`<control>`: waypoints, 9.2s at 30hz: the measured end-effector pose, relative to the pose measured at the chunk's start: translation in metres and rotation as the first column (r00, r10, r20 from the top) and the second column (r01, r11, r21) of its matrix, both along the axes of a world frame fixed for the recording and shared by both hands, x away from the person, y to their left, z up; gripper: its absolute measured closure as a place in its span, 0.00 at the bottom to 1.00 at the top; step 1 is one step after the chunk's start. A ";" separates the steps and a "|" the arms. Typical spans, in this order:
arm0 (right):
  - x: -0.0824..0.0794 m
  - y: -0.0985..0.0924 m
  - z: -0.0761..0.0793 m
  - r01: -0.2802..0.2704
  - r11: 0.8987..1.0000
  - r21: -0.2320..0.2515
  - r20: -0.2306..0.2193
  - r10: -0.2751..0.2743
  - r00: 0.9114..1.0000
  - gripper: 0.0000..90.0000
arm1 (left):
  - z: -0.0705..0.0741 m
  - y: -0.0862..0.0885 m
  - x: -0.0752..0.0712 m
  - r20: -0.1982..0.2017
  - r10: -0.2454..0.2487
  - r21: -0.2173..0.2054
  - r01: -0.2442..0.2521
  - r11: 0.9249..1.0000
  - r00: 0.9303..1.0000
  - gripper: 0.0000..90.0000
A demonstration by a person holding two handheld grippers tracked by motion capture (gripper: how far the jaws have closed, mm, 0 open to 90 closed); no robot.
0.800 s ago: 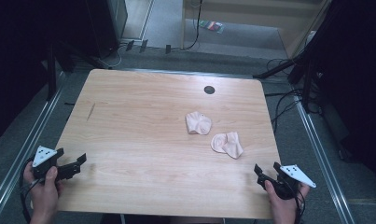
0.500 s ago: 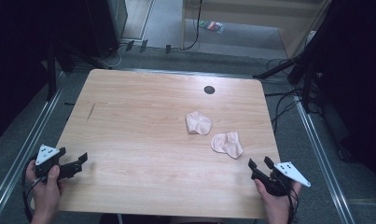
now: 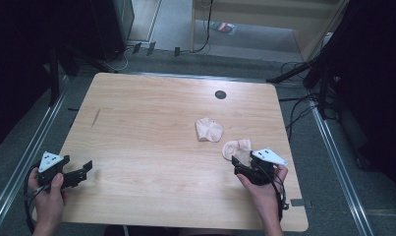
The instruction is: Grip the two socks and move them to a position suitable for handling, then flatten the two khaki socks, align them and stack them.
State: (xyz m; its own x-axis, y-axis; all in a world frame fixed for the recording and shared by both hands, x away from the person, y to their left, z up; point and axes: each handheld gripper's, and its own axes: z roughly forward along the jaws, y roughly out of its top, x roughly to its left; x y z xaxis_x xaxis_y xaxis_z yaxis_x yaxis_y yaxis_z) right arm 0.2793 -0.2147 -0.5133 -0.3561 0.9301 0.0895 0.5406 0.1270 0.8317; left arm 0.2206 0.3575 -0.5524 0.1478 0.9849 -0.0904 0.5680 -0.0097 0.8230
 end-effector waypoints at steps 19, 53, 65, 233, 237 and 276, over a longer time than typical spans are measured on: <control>0.047 0.009 -0.028 0.164 0.977 -0.136 -0.085 -0.177 0.981 0.17 | 0.000 0.001 0.001 -0.015 0.005 -0.006 -0.005 1.000 1.000 0.15; 0.038 0.004 -0.034 0.142 0.990 -0.009 -0.060 -0.142 0.988 0.93 | -0.001 0.000 0.003 -0.026 0.014 0.004 -0.014 1.000 1.000 0.15; 0.019 0.019 0.006 0.070 0.996 0.056 0.012 -0.070 0.997 0.93 | 0.000 0.000 0.002 -0.026 0.012 0.010 -0.012 1.000 1.000 0.15; 0.030 0.080 0.017 -0.065 0.998 -0.005 0.010 0.065 0.998 0.40 | 0.014 -0.132 0.057 0.133 -0.288 -0.139 0.305 0.942 0.948 0.30; 0.055 0.084 0.015 -0.052 0.998 -0.036 -0.006 0.052 0.999 0.39 | 0.005 -0.125 0.063 0.139 -0.250 -0.148 0.269 0.952 0.958 0.31; 0.056 0.183 0.012 -0.177 0.984 -0.025 -0.025 0.176 0.984 0.87 | 0.001 -0.123 0.060 0.133 -0.247 -0.205 0.270 0.941 0.960 0.33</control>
State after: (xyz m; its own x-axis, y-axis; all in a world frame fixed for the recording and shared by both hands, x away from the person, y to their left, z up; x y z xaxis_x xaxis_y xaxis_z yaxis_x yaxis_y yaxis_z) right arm 0.3352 -0.0321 -0.5017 -0.5129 0.8551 0.0754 0.5266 0.2442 0.8143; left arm 0.2810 0.2350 -0.5509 0.4149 0.8689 -0.2698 0.4815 0.0420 0.8754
